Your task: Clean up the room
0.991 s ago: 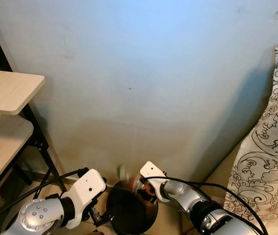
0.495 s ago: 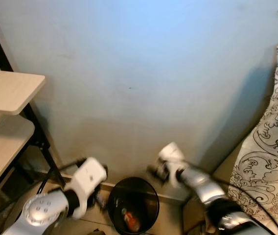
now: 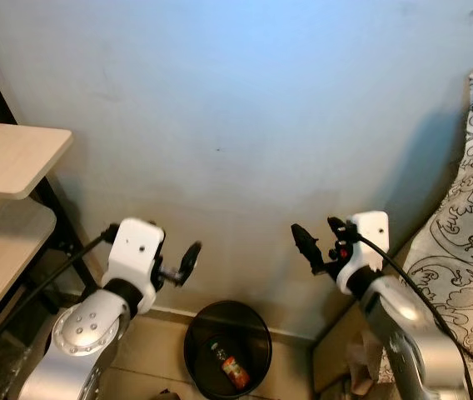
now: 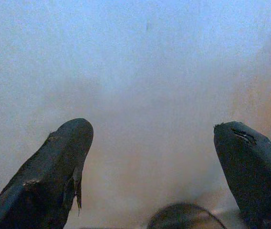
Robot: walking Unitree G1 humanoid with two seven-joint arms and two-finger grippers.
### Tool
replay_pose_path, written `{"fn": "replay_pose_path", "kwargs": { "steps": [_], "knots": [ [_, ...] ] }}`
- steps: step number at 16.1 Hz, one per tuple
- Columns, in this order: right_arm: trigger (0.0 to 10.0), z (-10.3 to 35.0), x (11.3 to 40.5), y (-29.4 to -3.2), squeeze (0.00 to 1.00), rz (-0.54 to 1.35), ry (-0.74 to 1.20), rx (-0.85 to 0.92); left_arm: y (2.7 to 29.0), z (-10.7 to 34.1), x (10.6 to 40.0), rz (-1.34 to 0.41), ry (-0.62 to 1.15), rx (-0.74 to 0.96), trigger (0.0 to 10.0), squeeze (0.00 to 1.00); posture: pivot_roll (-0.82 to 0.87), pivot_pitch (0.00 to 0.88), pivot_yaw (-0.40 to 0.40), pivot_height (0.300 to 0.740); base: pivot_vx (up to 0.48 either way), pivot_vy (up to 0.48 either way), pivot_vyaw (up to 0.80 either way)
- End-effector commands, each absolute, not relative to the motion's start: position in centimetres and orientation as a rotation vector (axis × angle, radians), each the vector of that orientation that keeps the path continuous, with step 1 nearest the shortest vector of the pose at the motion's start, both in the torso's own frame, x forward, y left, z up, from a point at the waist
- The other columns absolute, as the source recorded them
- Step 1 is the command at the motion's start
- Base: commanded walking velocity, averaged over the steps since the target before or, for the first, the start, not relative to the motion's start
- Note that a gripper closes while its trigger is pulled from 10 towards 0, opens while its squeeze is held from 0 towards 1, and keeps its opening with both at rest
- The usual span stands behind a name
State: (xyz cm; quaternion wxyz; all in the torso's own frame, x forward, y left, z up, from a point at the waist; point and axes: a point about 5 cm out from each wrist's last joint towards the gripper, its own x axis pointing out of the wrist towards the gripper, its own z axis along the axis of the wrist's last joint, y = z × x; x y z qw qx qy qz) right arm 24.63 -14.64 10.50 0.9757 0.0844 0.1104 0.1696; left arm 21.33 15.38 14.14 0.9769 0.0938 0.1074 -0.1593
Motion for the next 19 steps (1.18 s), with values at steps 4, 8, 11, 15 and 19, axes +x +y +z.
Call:
{"fn": "replay_pose_path", "kwargs": {
  "steps": [4,8,11,15,19],
  "knots": [
    [10.0,10.6,22.7,-14.7,0.00,0.299,0.284,0.166,15.8,14.3,21.5,-0.229,0.204,0.180,10.0,0.00,0.10,0.000,-0.025,0.740,0.000,0.000,-0.80],
    [10.0,10.1,22.9,-15.5,0.00,0.213,0.324,0.118,17.7,13.6,20.6,-0.141,0.236,0.155,10.0,0.00,0.12,0.000,-0.026,0.740,0.000,0.000,-0.80],
    [10.0,10.1,23.0,-15.9,0.00,0.194,0.328,0.117,19.7,13.7,20.5,-0.070,0.231,0.158,10.0,0.00,0.13,0.000,-0.022,0.740,0.000,0.000,-0.80],
    [10.0,10.4,23.3,-16.4,0.00,0.165,0.324,0.093,20.9,14.3,21.3,-0.016,0.208,0.120,10.0,0.00,0.11,0.000,-0.010,0.740,0.000,0.000,-0.80],
    [10.0,10.1,23.1,-16.2,0.00,0.163,0.337,0.088,19.5,13.9,21.4,-0.072,0.219,0.140,10.0,0.00,0.11,0.000,-0.015,0.740,0.000,0.000,-0.80]
  ]
}}
